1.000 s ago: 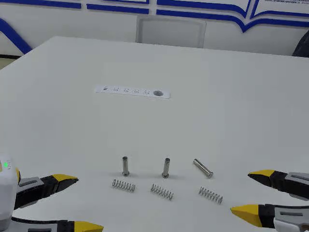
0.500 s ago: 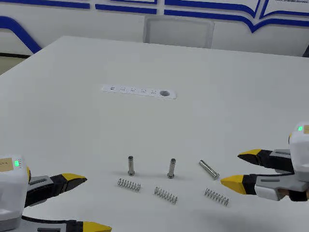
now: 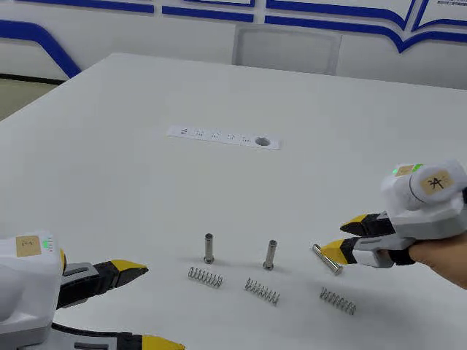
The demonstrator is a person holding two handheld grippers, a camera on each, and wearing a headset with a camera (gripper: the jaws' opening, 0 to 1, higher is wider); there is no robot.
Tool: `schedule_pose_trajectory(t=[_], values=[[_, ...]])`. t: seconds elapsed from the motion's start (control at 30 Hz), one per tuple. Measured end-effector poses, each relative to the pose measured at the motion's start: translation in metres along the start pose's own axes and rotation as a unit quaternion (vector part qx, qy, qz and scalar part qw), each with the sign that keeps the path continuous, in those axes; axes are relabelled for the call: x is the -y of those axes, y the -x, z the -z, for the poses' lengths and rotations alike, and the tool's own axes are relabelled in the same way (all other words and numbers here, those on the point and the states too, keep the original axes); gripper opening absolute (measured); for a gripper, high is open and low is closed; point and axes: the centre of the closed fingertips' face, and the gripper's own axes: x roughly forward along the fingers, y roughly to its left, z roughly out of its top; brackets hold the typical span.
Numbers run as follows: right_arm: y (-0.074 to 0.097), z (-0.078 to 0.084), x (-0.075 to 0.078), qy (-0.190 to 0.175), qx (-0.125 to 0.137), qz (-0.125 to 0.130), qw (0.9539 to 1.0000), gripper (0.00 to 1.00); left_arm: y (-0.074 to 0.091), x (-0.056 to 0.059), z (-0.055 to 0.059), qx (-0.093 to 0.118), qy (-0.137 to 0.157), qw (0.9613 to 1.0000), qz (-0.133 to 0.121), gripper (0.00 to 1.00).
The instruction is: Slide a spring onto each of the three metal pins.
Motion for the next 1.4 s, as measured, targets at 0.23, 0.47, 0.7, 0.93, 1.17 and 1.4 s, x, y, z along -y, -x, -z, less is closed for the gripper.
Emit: schedule_pose_trajectory(t=[0.23, 0.47, 0.7, 0.93, 1.17, 1.4], values=[[-0.021, 0.012, 0.009, -0.014, -0.044, 0.007, 0.9989, 0.29, 0.0, -0.001, 0.0, 0.002, 0.002, 1.0, -0.002, 0.73], [-0.034, 0.017, 0.012, -0.032, -0.071, 0.012, 0.9969, 0.24, -0.001, -0.001, 0.001, 0.003, 0.006, 1.0, -0.003, 0.73], [-0.044, 0.023, 0.015, -0.043, -0.097, 0.015, 0.9943, 0.18, -0.003, 0.001, 0.002, 0.002, 0.005, 1.0, 0.001, 0.73], [-0.049, 0.029, 0.016, -0.053, -0.117, 0.013, 0.9916, 0.15, -0.003, 0.003, 0.002, 0.001, 0.005, 1.0, 0.003, 0.73], [-0.051, 0.029, 0.012, -0.058, -0.129, 0.013, 0.9898, 0.12, -0.003, 0.004, 0.001, 0.003, 0.005, 1.0, 0.005, 0.73], [-0.054, 0.033, 0.014, -0.054, -0.145, 0.014, 0.9879, 0.11, -0.003, 0.005, 0.0, 0.005, 0.005, 1.0, 0.006, 0.73]])
